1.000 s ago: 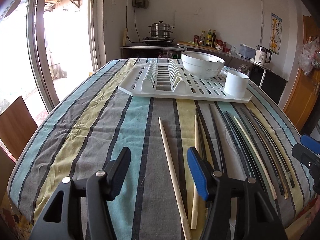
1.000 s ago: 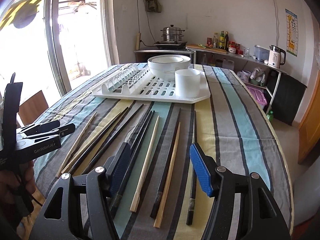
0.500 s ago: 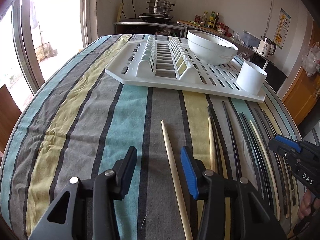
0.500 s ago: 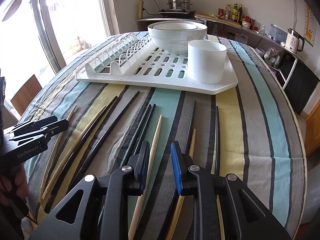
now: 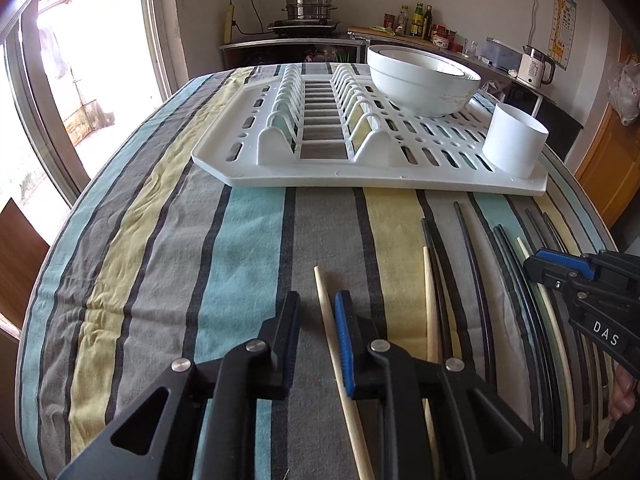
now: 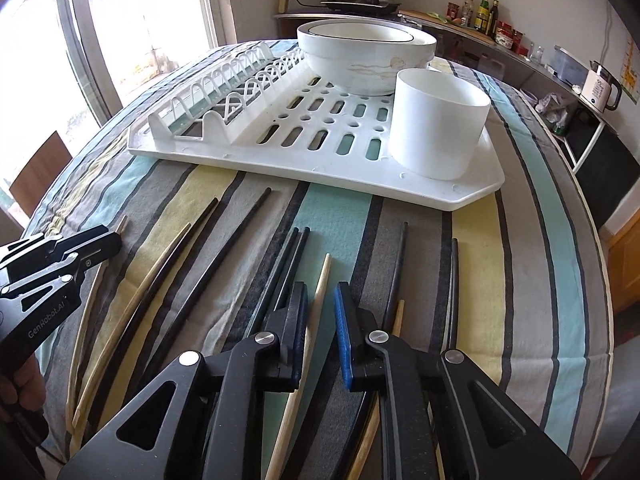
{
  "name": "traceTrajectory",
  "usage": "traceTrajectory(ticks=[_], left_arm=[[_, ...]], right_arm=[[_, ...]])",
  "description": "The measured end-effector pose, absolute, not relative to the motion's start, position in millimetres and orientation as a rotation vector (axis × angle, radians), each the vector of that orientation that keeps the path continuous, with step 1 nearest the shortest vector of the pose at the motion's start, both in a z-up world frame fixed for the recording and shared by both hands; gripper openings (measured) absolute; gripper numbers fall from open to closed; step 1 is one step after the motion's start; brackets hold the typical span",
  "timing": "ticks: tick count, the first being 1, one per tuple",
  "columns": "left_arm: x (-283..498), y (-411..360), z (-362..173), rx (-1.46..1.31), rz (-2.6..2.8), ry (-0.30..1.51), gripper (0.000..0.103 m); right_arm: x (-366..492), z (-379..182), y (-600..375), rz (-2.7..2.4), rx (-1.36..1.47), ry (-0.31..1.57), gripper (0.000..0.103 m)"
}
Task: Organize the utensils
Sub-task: 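Grasp a wooden chopstick with the left gripper while the right gripper grasps another, then lift the chopsticks upright with the left gripper while the right gripper lifts its own over the cup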
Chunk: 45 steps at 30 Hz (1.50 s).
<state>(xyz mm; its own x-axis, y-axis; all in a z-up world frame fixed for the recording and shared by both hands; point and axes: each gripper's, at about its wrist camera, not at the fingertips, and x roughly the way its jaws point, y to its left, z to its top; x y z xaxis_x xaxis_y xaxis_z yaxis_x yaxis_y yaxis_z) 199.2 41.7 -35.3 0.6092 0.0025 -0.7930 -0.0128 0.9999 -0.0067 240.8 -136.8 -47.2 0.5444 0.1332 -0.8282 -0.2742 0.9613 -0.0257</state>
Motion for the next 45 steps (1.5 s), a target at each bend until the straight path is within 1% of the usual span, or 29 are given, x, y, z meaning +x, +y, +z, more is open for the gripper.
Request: traceTrajectory(ticks=[1, 4, 12, 24, 28, 37, 45], left_arm=[[199, 41, -35, -0.003, 0.007, 0.916, 0.015], [201, 40, -35, 0.004, -0.001, 0.917, 0.008], [192, 48, -23, -0.044, -0.056, 0.899, 0.007], [158, 51, 48, -0.067, -0.125, 0.741, 0.006], [151, 53, 68, -0.073, -0.141, 0.694, 0.006], [146, 50, 94, -0.067, -0.149, 0.641, 0.006], [160, 38, 125, -0.041, -0.178, 0.583, 0.005]], right_arm=[[241, -47, -135, 0.247, -0.162, 0.969, 0.007], [241, -47, -133, 0.257, -0.161, 0.969, 0.006], [225, -20, -144, 0.297, -0.090, 0.898, 0.006], [192, 43, -166, 0.323, 0.000, 0.721, 0.006], [183, 55, -173, 0.326, 0.023, 0.680, 0.005], [171, 76, -181, 0.329, 0.029, 0.611, 0.005], [179, 98, -188, 0.316, 0.017, 0.556, 0.005]])
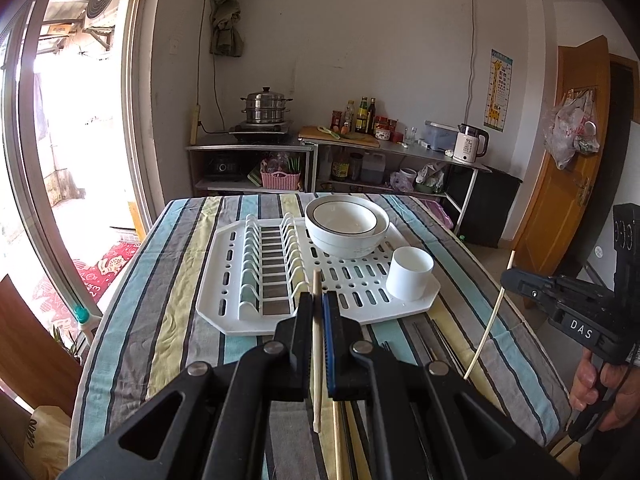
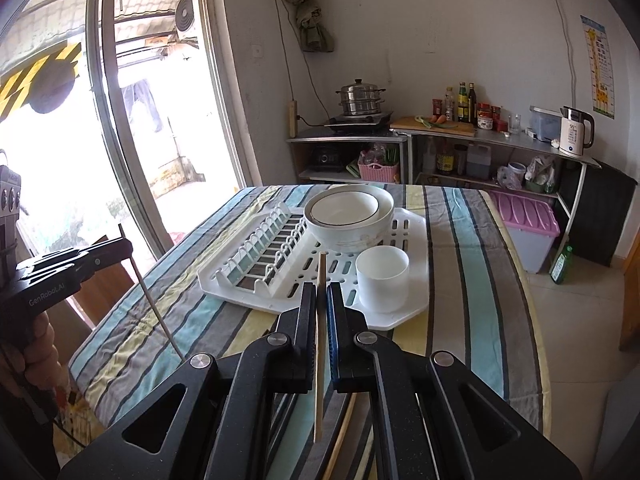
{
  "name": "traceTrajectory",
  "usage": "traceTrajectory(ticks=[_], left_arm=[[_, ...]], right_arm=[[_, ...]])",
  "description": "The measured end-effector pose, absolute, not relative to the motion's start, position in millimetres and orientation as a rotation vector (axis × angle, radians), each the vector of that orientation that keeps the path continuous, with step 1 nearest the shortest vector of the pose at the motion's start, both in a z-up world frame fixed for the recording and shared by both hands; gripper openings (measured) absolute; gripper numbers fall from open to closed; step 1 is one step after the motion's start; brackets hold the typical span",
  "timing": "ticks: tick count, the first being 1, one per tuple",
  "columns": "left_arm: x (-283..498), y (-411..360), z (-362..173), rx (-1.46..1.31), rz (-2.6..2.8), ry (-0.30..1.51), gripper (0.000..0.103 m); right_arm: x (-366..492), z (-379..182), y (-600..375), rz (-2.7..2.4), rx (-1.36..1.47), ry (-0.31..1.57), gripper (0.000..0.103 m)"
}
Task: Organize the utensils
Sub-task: 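Lift the chopsticks upright with the left gripper while the right gripper lifts its own over the cup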
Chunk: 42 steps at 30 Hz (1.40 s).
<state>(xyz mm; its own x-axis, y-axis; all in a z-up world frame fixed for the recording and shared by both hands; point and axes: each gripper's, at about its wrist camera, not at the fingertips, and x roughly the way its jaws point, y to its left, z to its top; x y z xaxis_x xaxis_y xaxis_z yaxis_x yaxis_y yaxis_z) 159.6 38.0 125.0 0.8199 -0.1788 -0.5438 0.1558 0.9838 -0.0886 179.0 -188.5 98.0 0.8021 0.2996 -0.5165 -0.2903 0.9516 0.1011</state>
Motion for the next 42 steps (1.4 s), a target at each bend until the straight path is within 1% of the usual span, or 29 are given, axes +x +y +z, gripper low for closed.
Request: traceTrajectory(ticks=[13, 20, 26, 32, 37, 42], left_arm=[[251, -24, 173, -0.085, -0.339, 0.531, 0.005], [306, -50, 180, -0.142, -0.374, 0.538, 0.005], [341, -65, 169, -0.176, -0.395, 0.565, 0.005], [364, -70, 136, -0.216, -0.404, 0.646, 0.005], [370, -72, 113, -0.216, -0.394, 0.706, 0.005], [375, -73, 103, -0.201, -0.371, 0.718, 0.006]], right_arm=[[245, 146, -222, 0.258, 0.088, 0.445, 0.005], [288, 156, -237, 0.238, 0.129, 0.415, 0.005], [319, 148, -242, 0.232, 0.157, 0.422, 0.005], [342, 113, -244, 0.238, 0.184, 0.498, 0.005], [354, 88, -246, 0.234, 0.203, 0.559, 0.005], [358, 84, -251, 0.220, 0.199, 0.572, 0.005]])
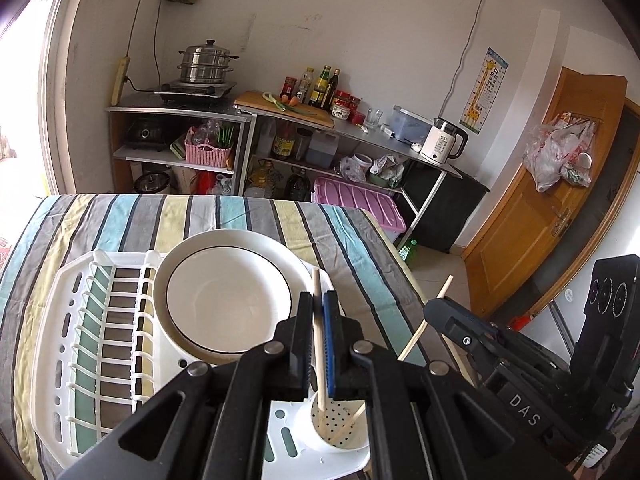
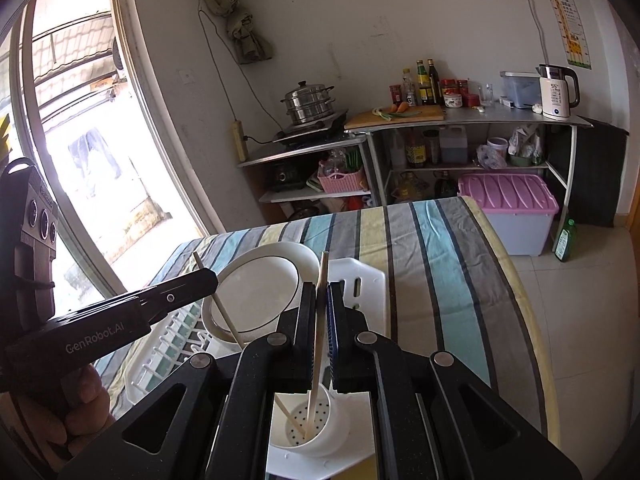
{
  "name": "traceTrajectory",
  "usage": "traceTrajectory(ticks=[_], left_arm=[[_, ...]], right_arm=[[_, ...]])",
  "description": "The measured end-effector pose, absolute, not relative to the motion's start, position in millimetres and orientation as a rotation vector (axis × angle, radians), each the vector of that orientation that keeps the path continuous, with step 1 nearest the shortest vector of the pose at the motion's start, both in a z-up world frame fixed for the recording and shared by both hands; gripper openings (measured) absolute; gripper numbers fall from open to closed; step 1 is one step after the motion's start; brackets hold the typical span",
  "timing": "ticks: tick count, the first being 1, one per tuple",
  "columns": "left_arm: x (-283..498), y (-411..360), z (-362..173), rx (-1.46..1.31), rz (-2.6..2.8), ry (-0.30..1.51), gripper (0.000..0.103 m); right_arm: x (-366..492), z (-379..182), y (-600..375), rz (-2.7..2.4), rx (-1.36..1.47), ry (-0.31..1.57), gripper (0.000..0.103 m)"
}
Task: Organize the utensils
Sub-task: 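Lift the chopsticks upright with the left gripper while the right gripper lifts its own over the cup, then lower the chopstick into the white cup with the left gripper while the right gripper does the same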
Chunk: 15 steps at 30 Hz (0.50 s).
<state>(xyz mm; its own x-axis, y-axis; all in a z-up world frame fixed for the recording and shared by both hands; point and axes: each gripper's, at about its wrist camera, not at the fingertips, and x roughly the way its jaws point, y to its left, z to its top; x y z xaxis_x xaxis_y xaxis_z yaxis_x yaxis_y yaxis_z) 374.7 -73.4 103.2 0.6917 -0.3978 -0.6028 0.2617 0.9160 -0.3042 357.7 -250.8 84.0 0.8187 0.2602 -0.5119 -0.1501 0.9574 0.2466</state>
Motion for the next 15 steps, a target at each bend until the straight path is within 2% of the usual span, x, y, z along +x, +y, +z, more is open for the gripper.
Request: traceTrajectory(ticks=[7, 9, 12, 15], left_arm=[[380, -70, 101, -0.168, -0.335, 0.721, 0.008], [377, -69, 101, -0.160, -0.332, 0.719, 0.013], [371, -64, 102, -0.147, -0.327, 0.707, 0.023], [365, -61, 102, -0.137, -0.319, 0.704, 0.026]], right_arm=[[357, 89, -253, 0.204, 0.184, 0.582, 0.006], [354, 89, -254, 0.200, 0.181, 0.580, 0.014], [350, 89, -257, 0.198, 0.178, 0.580, 0.015], [346, 88, -258, 0.188, 0.178, 0.584, 0.015]])
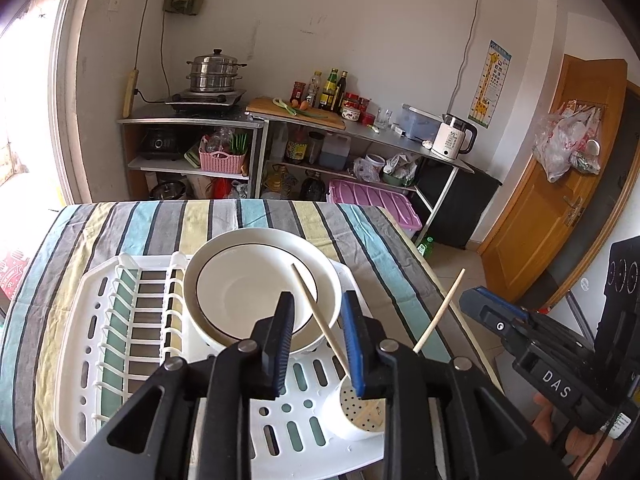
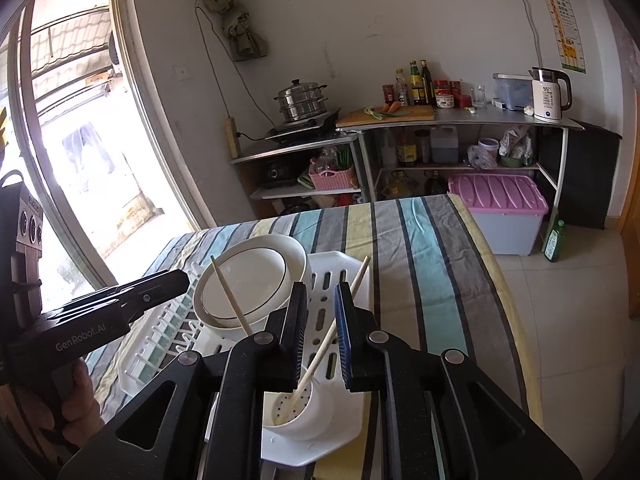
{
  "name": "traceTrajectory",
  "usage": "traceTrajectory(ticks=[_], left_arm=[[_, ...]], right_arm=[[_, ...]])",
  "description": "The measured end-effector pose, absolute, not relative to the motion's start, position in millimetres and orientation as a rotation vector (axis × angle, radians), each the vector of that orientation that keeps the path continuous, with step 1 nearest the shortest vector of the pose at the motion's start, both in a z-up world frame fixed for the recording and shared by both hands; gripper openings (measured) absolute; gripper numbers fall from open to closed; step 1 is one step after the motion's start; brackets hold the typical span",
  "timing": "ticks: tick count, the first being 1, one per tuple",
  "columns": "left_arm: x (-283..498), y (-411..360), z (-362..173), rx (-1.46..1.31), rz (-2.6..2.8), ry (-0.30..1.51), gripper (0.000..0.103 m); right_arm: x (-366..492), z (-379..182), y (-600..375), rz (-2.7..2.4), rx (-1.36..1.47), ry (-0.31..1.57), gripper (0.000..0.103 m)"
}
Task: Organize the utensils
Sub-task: 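Lower the chopstick into the white cup with the left gripper while the right gripper does the same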
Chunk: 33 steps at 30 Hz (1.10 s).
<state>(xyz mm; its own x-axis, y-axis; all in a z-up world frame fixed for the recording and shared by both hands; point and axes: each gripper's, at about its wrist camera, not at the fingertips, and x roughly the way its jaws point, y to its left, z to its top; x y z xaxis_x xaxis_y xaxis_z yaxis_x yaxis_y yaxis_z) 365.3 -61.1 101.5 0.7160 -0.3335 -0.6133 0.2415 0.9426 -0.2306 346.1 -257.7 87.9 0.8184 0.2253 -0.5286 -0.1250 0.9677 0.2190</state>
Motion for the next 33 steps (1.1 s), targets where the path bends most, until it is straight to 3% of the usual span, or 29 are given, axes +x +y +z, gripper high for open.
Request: traceTrajectory(ticks=[6, 17, 33], left_arm=[[343, -55, 100, -0.118, -0.310, 0.696, 0.026], [233, -28, 91, -0.041, -0.309, 0.619, 0.026], [106, 19, 28, -0.011, -0.234, 0.650, 0.026]], right_arm=[[319, 87, -260, 0.190, 0.174, 0.566, 0.015], [216, 75, -241, 0.257, 0.115, 0.545, 0.015], [109, 14, -217, 0.257, 0.054, 0.623, 0.015]])
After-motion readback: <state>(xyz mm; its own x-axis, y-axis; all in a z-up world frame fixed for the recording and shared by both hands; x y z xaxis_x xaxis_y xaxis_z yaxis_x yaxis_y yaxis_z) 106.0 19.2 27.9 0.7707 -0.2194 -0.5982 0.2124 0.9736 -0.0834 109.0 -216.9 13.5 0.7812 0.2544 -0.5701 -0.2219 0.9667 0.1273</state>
